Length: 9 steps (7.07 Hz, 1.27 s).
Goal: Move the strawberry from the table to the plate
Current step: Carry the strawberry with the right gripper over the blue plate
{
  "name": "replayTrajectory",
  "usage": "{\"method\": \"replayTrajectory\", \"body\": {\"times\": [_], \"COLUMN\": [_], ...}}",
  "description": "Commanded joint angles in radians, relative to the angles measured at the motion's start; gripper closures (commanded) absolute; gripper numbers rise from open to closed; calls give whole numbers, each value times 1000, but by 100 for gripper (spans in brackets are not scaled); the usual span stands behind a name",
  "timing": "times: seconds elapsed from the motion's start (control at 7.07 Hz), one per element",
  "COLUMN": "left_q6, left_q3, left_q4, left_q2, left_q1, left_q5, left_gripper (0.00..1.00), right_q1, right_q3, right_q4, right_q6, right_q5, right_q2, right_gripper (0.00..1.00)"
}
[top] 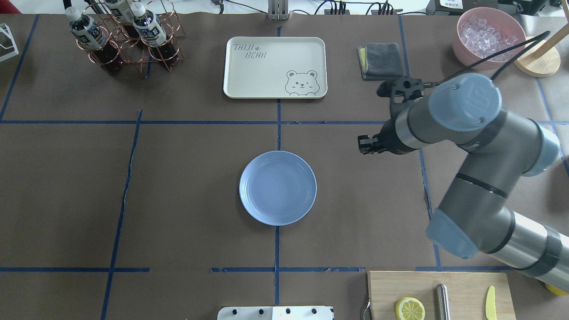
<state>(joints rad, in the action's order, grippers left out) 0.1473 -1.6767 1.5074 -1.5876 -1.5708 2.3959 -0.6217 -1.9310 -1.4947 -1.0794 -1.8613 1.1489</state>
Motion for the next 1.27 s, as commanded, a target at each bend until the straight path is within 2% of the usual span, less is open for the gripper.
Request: {"method": "replayTrajectory", "body": {"times": [0.0,0.28,0.42,0.99,1.13], "left_q6": [0,0,0,0,0], "left_q3": [-1,-1,-1,-1,-1], "left_q4": [1,1,1,1,1], "left_q2": [0,0,0,1,1], "left_q1": [0,0,0,0,0], "left_q5": [6,6,6,6,6], "left_gripper": [0,0,0,0,0], "right_q1": [126,187,210,283,287], "right_q3": [86,325,399,449,451], "right_q4": [-151,-148,-145,-147,-148], "right_q6": [-126,-204,-230,-258,-258], "right_q5": [124,223,240,284,289], "right_q2": [-216,-393,-435,-428,-420], "right_gripper": [100,100,100,100,97]}}
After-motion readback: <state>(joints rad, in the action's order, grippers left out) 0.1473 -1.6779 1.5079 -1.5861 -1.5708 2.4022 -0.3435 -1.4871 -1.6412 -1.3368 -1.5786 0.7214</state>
